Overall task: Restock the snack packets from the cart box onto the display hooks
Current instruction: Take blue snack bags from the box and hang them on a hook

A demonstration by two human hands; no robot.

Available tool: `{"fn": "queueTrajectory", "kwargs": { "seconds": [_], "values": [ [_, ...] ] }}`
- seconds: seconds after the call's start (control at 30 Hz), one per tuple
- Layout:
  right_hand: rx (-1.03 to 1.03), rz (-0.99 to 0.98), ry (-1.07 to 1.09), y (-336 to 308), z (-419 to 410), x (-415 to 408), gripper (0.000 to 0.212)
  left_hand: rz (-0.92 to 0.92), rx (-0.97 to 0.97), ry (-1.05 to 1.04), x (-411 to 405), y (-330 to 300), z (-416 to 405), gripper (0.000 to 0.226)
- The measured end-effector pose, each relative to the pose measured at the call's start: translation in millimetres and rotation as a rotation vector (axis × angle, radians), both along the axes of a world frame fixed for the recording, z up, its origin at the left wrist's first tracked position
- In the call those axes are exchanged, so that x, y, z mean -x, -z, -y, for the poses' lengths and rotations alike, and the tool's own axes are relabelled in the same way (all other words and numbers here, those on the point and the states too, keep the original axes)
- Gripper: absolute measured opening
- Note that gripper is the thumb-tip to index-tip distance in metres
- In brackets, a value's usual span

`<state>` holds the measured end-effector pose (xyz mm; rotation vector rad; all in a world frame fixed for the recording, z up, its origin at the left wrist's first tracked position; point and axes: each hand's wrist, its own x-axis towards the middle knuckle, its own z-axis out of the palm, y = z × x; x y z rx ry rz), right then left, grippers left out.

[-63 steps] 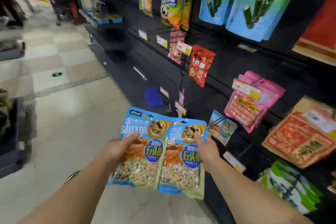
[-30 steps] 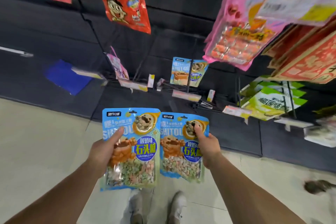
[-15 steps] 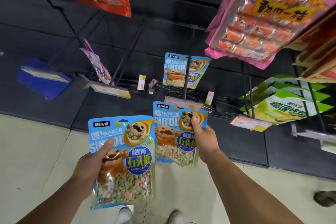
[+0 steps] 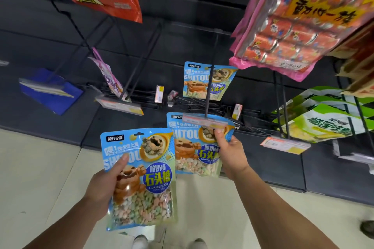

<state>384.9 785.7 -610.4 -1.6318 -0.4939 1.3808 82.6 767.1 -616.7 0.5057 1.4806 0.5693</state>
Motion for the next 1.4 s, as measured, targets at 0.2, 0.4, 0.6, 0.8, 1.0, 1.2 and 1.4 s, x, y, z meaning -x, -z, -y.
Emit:
{"fn": "queueTrajectory", "kwargs": {
  "seconds": [0.2, 0.4, 0.6, 0.8, 1.0, 1.2, 1.4],
  "values": [
    [-0.006, -0.014, 0.026, -1, -5, -3, 0.022, -0.056, -0.006, 0.011, -11, 0, -5, 0.072],
    [0.005, -0.013, 0.039, -2, -6, -5, 0.022, -0.180, -0.063, -0.026, -30, -11, -14, 0.054],
    [-0.038, -0.072, 0.095, -2, -4, -3, 0.026, -0.211, -0.066, -0.010, -36, -16, -20, 0.051],
    [-0.041, -0.071, 0.116, -4, -4, -3, 0.024, -0.207, -0.058, 0.029, -37, -16, -23, 0.051],
    [-0.001, -0.057, 0.101, -3, -7, -3, 0.024, -0.197, -0.063, 0.037, -40, -16, -25, 0.049],
    [-0.029, -0.084, 0.166, -5, -3, -1, 0.019, -0.178, -0.027, 0.051, -40, -13, -24, 0.056],
    [-0.037, 0.002, 0.164, -7, -6, -1, 0.018, -0.167, -0.005, 0.064, -42, -11, -21, 0.067]
  ]
}}
